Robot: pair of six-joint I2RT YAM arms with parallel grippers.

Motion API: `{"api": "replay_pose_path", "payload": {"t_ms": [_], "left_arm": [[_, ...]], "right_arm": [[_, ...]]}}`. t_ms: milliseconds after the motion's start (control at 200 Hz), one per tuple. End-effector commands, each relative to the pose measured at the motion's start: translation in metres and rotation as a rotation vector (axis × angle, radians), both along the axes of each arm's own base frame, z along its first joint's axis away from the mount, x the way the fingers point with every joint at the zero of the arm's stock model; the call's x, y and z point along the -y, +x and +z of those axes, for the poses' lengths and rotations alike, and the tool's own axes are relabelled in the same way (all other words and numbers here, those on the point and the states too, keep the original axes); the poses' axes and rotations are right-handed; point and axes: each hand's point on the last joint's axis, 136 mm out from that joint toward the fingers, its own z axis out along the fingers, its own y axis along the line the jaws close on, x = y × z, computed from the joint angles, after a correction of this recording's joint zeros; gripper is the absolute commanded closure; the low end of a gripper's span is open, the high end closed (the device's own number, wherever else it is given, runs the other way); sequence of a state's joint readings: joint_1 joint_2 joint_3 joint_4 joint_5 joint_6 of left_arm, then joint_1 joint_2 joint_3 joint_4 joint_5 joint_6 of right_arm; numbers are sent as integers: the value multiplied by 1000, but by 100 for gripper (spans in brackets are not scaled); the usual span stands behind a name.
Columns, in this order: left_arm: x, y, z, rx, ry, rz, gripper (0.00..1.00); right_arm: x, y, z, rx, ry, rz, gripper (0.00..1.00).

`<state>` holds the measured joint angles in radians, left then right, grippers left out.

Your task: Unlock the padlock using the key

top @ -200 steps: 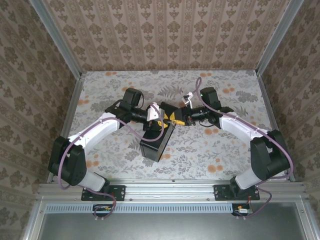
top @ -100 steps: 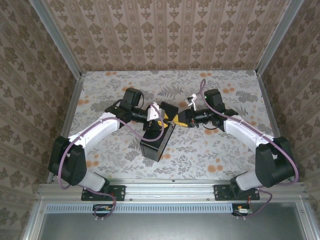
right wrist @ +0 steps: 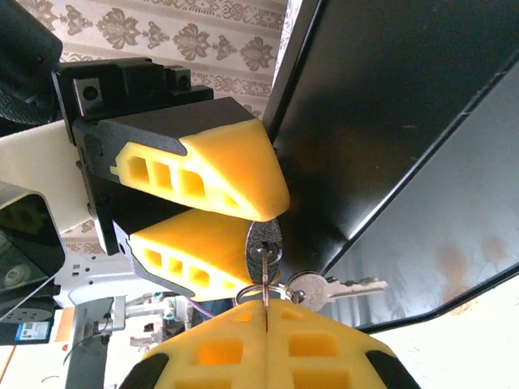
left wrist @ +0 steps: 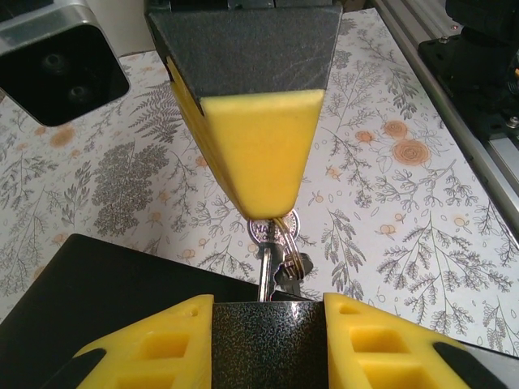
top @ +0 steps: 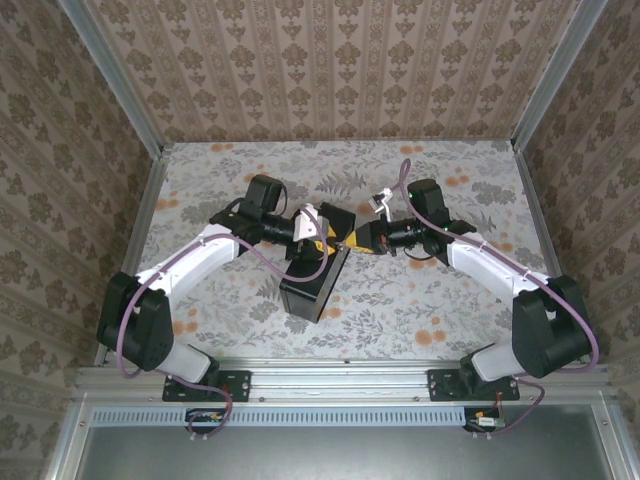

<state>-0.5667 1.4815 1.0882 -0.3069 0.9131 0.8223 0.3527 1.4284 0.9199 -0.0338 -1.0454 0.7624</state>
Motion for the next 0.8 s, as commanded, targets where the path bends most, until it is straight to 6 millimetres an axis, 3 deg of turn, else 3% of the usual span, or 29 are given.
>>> {"api": "replay_pose_path", "payload": {"t_ms": [0,200,420,575,795], "left_arm": [[13,-3,40,82,-116,-82,91],[17,-9,40,27,-125,-115,90],[18,-6,39,36,-121,-110,91],[20,-4,37,26,-119,-108,91],[21,-2,37,29,-123,-107,91]], "right_arm": [[-8,-7,14,77,26,38,100],[-15,1,27,176,60,96,100],[-37,6,30,65,107,161,100],[-39,10,30,-18,112,129,100],[-43,4,34,57,52,143,100]]}}
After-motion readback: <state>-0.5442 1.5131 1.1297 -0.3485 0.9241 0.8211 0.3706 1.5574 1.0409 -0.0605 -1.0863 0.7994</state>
